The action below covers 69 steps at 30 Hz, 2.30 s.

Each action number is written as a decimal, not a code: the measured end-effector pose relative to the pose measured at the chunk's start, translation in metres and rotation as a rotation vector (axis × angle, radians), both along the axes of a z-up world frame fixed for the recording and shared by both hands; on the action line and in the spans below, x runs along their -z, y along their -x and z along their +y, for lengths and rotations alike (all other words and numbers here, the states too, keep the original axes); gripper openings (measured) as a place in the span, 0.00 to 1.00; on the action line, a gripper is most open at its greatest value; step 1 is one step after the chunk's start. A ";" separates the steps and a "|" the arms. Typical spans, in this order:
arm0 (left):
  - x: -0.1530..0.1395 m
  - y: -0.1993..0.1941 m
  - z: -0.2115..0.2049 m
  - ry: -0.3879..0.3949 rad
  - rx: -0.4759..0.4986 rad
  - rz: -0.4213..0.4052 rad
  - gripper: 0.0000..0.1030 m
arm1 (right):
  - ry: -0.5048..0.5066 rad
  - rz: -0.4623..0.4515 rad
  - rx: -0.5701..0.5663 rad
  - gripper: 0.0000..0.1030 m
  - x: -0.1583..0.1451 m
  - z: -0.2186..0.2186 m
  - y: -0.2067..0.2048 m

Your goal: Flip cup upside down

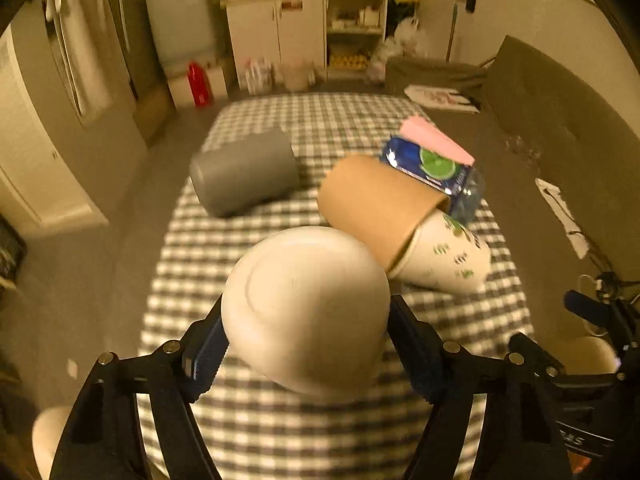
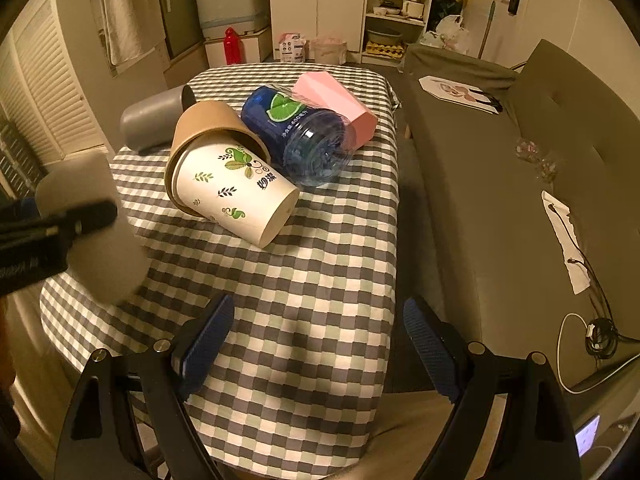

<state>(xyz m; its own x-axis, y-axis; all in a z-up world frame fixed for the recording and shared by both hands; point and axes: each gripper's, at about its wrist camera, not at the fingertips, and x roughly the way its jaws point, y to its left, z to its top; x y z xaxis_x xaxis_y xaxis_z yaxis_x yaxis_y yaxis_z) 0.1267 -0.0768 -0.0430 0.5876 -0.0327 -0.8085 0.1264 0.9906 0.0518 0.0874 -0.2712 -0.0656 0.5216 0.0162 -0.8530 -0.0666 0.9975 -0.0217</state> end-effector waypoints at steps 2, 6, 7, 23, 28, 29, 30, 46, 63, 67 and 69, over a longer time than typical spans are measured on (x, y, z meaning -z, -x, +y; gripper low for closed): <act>0.004 0.001 0.000 -0.008 -0.005 -0.022 0.74 | 0.005 -0.001 -0.003 0.84 0.000 0.002 0.000; 0.012 0.010 0.003 0.016 -0.021 -0.052 0.73 | 0.017 -0.005 -0.011 0.84 0.000 0.005 0.001; 0.013 0.013 0.003 0.014 -0.017 -0.059 0.73 | 0.019 -0.006 -0.012 0.84 0.000 0.005 0.001; 0.029 0.039 -0.001 0.044 0.006 -0.070 0.79 | 0.013 0.001 -0.003 0.84 0.001 0.004 0.002; 0.041 0.039 0.003 0.067 0.004 -0.028 0.79 | 0.008 0.003 0.004 0.84 0.002 0.002 0.003; 0.042 0.040 0.004 0.066 0.000 -0.031 0.79 | 0.005 0.002 0.003 0.84 0.002 0.002 0.003; 0.040 0.041 0.004 0.064 0.000 -0.037 0.79 | 0.002 -0.001 0.003 0.84 0.002 0.002 0.003; -0.007 0.062 0.028 0.114 -0.023 -0.180 0.79 | -0.025 -0.104 -0.031 0.84 -0.033 0.017 0.028; -0.039 0.124 0.077 0.123 -0.046 -0.389 0.79 | -0.106 -0.405 -0.047 0.84 -0.071 0.071 0.086; -0.033 0.132 0.080 0.118 -0.048 -0.400 0.79 | -0.082 -0.420 -0.028 0.84 -0.058 0.074 0.087; -0.031 0.134 0.081 0.119 -0.051 -0.408 0.79 | -0.065 -0.414 -0.021 0.84 -0.052 0.073 0.086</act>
